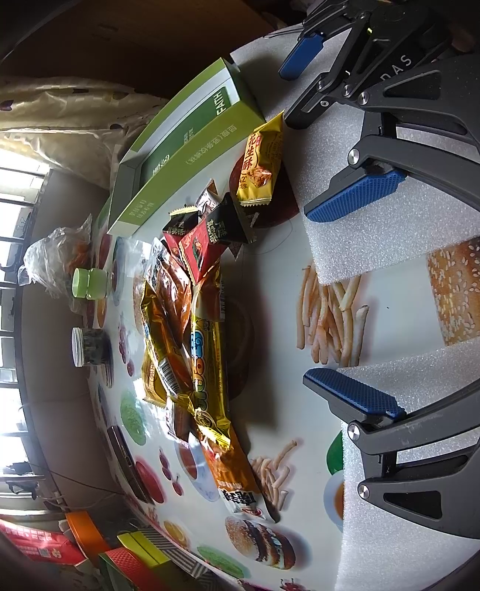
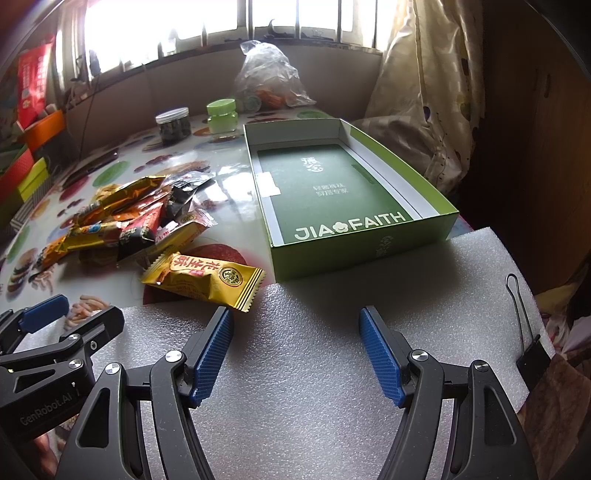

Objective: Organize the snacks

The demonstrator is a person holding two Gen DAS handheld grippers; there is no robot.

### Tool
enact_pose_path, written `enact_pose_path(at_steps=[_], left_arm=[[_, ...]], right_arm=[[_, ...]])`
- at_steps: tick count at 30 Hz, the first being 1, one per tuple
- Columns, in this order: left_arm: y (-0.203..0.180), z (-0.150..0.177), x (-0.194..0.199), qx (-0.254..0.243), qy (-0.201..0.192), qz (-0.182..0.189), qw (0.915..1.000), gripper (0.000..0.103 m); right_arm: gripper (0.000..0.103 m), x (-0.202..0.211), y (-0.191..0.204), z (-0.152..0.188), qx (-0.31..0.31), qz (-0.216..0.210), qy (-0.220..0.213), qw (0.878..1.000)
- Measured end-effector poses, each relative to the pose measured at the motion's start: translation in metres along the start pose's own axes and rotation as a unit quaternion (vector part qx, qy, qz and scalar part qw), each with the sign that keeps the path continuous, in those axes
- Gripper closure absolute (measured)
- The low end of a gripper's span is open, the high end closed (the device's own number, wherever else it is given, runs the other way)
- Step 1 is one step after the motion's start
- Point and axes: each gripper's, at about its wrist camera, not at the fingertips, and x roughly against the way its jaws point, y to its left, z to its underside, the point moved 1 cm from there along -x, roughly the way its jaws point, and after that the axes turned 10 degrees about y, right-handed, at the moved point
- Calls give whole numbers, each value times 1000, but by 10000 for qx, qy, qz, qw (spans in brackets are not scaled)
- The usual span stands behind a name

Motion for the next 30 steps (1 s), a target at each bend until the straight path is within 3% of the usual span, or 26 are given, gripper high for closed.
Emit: enact_pose_path(at_steps=[30], left_arm=[[0, 1, -1, 2, -8, -6, 10000, 21]], right_arm=[[32, 2, -1, 1, 30, -19, -53, 10000]])
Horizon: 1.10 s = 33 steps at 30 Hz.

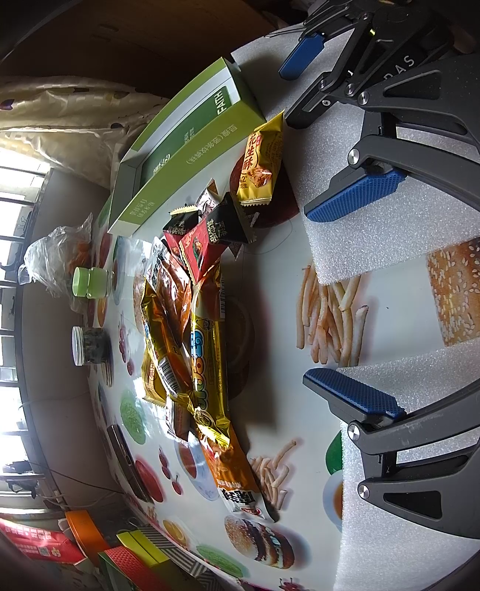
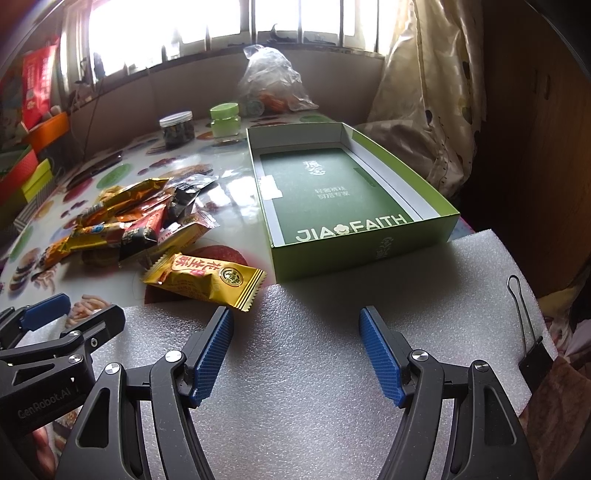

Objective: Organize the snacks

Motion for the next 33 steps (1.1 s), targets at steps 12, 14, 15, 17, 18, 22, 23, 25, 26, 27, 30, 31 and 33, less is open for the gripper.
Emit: enact_pose_path(at_steps=[12, 14, 15, 17, 18, 22, 23, 25, 26, 27, 30, 31, 33], left_arm=[[0, 1, 0, -5, -3, 1, 10000, 21], [0, 1, 0, -8, 2, 10, 10000, 21], [1, 1, 0, -9, 7, 16, 10000, 21], [2, 0, 0, -15, 23, 31, 10000, 21], [2, 0, 0, -26, 36, 39, 10000, 21], [5, -3, 0, -88, 146, 132, 9998, 21], [6, -3, 1, -105, 174, 168, 9997, 21], [11, -4, 4, -71, 200, 194, 9996, 21], [16, -5, 6, -11, 191, 202, 9996, 21], [21, -5, 8, 49, 167, 235, 9996, 21], [38, -8, 18, 232, 58, 261, 9994, 21], [42, -9, 21, 253, 14, 247, 9994, 21], [55, -14, 25, 310, -58, 142, 9994, 21]], right_arm=[[32, -3, -1, 0, 13, -4, -1, 10000], [32, -3, -2, 1, 13, -8, -2, 10000], [33, -1, 1, -1, 64, -12, 17, 10000], [33, 0, 4, -3, 108, -70, 42, 9999], [33, 0, 4, -3, 127, -90, 49, 9999], [33, 4, 10, -10, 381, -192, -34, 9991], [33, 8, 10, -10, 448, -216, -102, 9987], [33, 16, 17, -16, 711, -337, -324, 9964], [33, 18, 17, -16, 776, -396, -349, 9956], [33, 18, 20, -21, 885, -548, -362, 9939], [33, 15, 27, -27, 1269, -842, -376, 9876], [33, 12, 31, -32, 1443, -939, -334, 9845], [33, 6, 36, -37, 1656, -1080, -246, 9800]])
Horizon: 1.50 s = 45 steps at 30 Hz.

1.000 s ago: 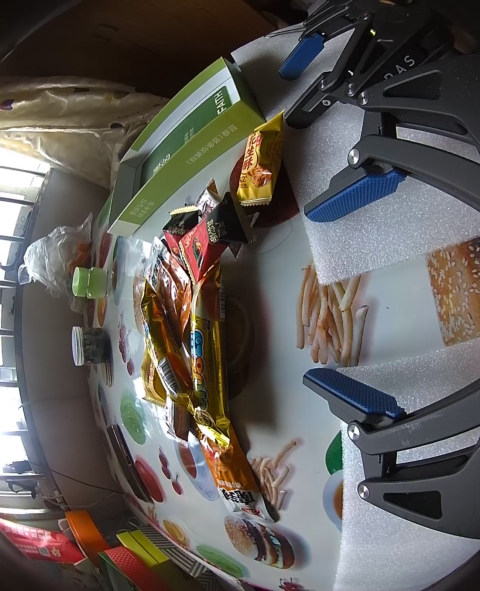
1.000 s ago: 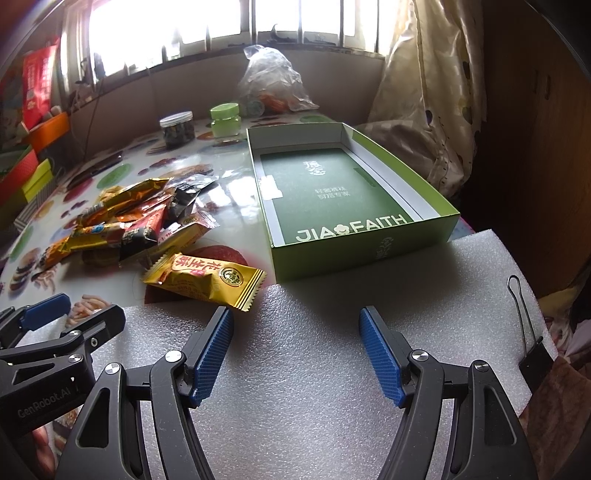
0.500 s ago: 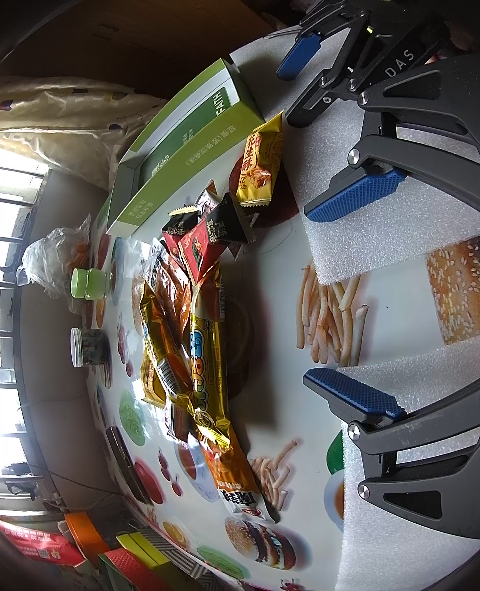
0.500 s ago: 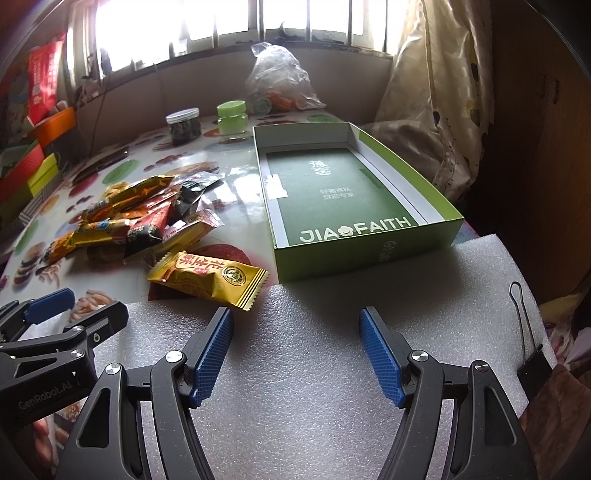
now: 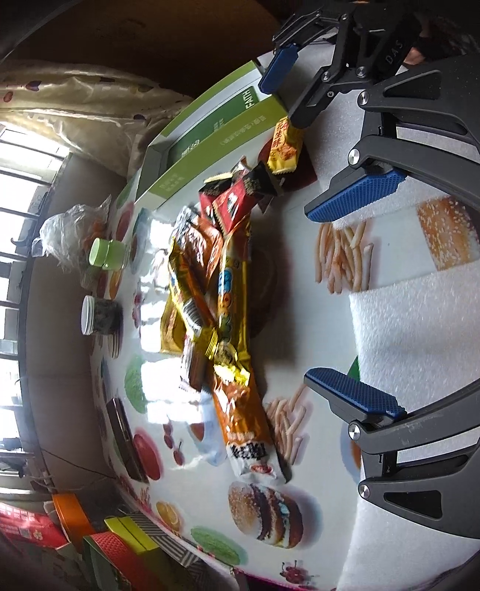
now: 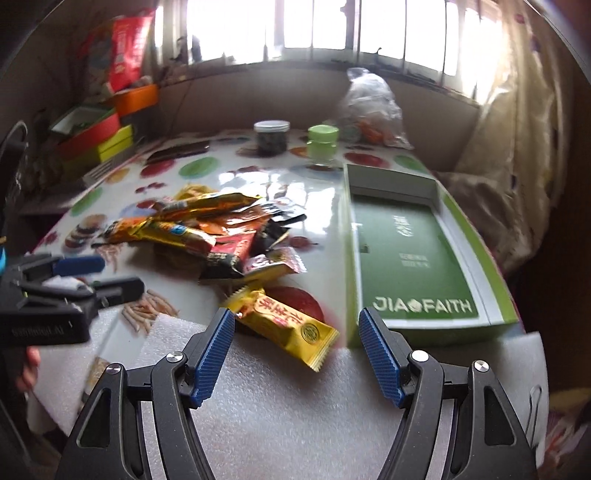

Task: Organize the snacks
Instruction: 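Close the right gripper on the yellow candy packet while the left tool approaches the pile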

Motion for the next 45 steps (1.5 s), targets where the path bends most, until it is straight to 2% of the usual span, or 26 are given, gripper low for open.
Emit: enact_pose_path(at_steps=[2, 5, 11, 15, 22, 25, 26, 35, 41, 45], left_arm=[[12, -5, 1, 84, -35, -98, 9999, 21], [29, -12, 0, 159, -15, -196, 9997, 21], [54, -21, -3, 24, 22, -377, 9993, 21], [62, -31, -6, -130, 22, -435, 9990, 21], [73, -41, -13, -327, 94, -606, 9976, 21], [77, -45, -18, -423, 168, -695, 9965, 21], [78, -46, -20, -472, 191, -732, 9960, 21], [76, -54, -36, -1469, 400, -952, 9837, 21], [76, -60, -44, -1747, 465, -695, 9811, 21], [83, -65, -51, -1505, 556, -237, 9868, 21]], right_arm=[[33, -2, 2, -1, 234, -156, 11, 9996], [33, -13, 5, -8, 580, -410, 296, 9970], [33, -27, 12, -9, 1004, -474, 621, 9919], [36, -35, 12, -11, 952, -547, 810, 9907], [61, -38, 11, -12, 766, -624, 892, 9911], [63, -38, 10, -12, 677, -634, 894, 9917], [67, -38, 11, -13, 638, -672, 907, 9916], [70, -35, 15, -14, 335, -983, 928, 9903], [70, -33, 14, -15, 146, -1191, 911, 9886], [70, -33, 14, -16, 46, -1274, 912, 9876]])
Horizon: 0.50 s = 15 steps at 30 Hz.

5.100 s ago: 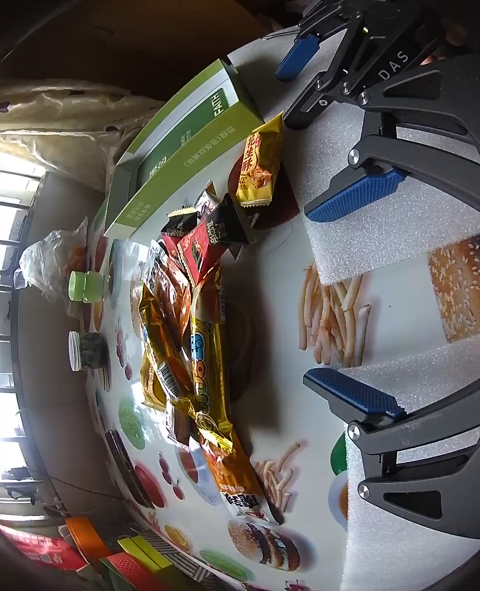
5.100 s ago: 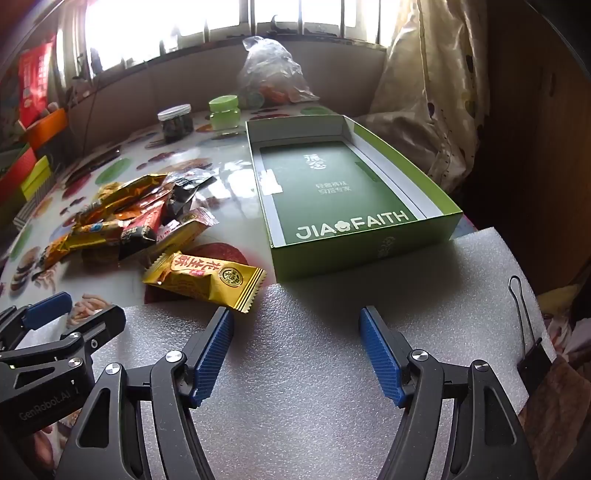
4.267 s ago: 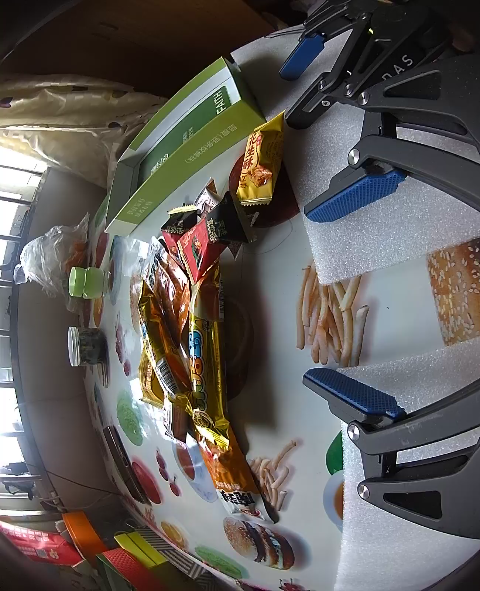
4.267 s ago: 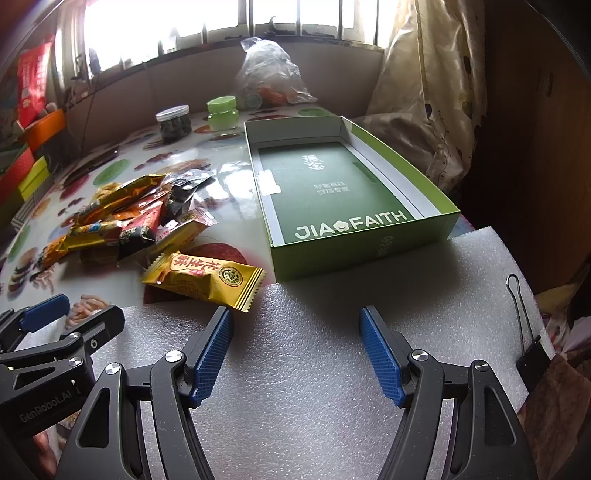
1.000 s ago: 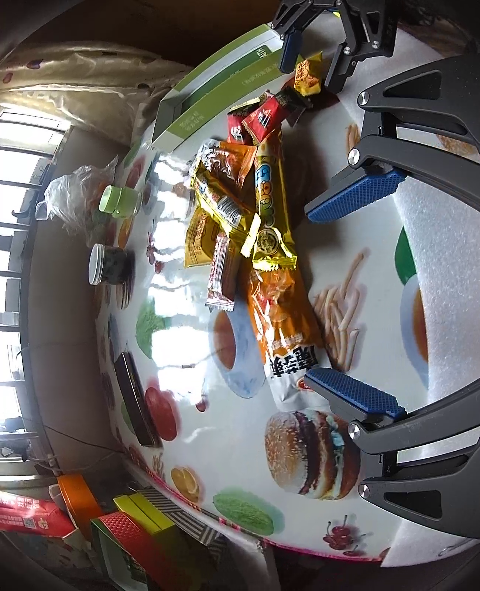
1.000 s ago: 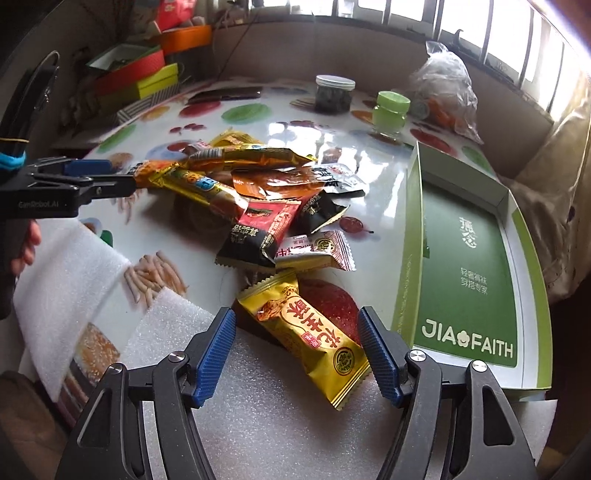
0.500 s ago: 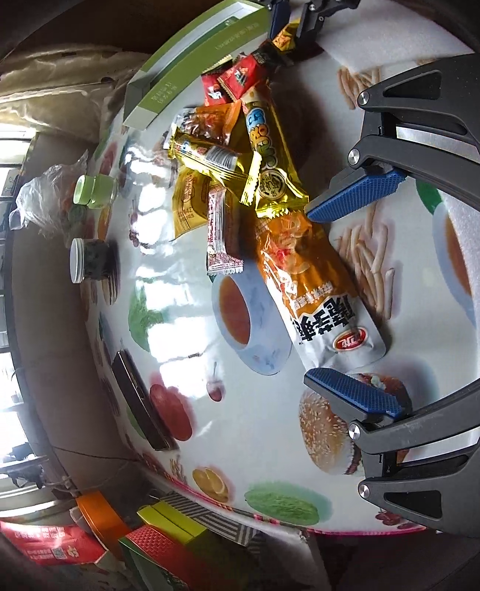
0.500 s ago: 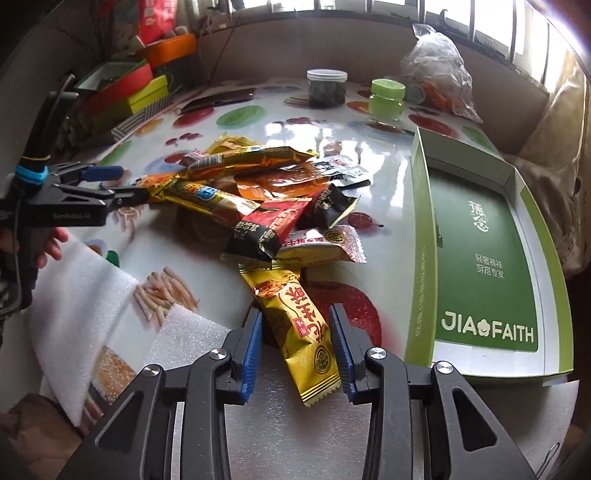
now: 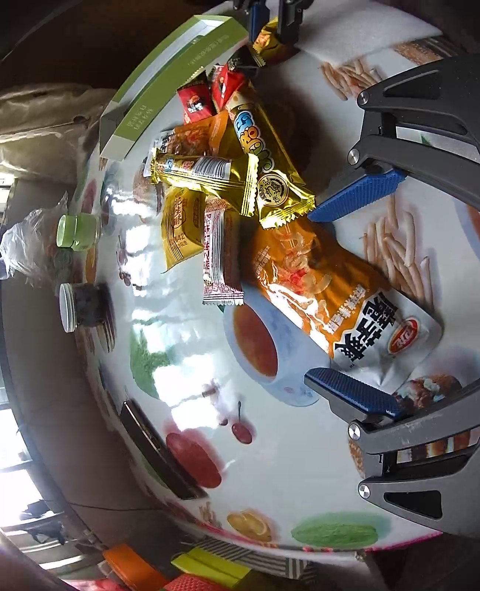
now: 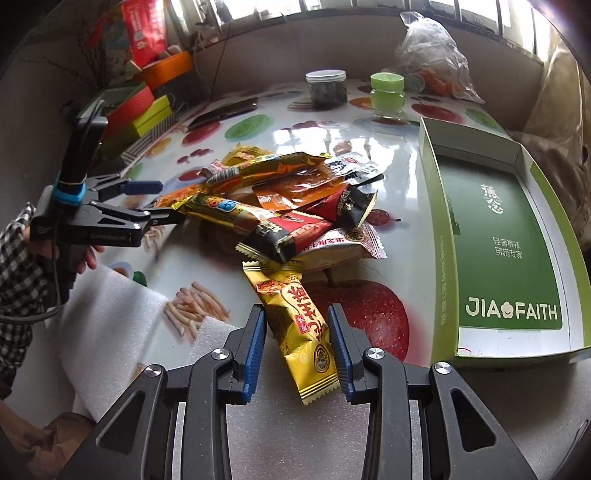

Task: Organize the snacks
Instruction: 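Close the right gripper on the yellow candy packet while the left tool approaches the pile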

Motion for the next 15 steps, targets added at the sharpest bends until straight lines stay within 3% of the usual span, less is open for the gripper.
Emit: enact_pose_path(at_steps=[5, 7, 9, 13, 15], left_arm=[[-3, 2, 0, -64, -75, 88, 9999, 21], [-4, 4, 1, -105, -95, 138, 9998, 26], [-7, 4, 3, -158, -123, 175, 9996, 42], [-11, 4, 5, -194, -115, 187, 9996, 49], [-13, 4, 7, -186, -142, 135, 9996, 61]], right_arm=[[70, 0, 1, 1, -70, -105, -37, 9999], [70, 0, 1, 0, -99, -135, -44, 9999], [70, -1, 0, 0, -142, -155, -56, 9998], [70, 1, 0, 1, -194, -181, -98, 9996], [71, 2, 0, 1, -206, -189, -113, 9995]])
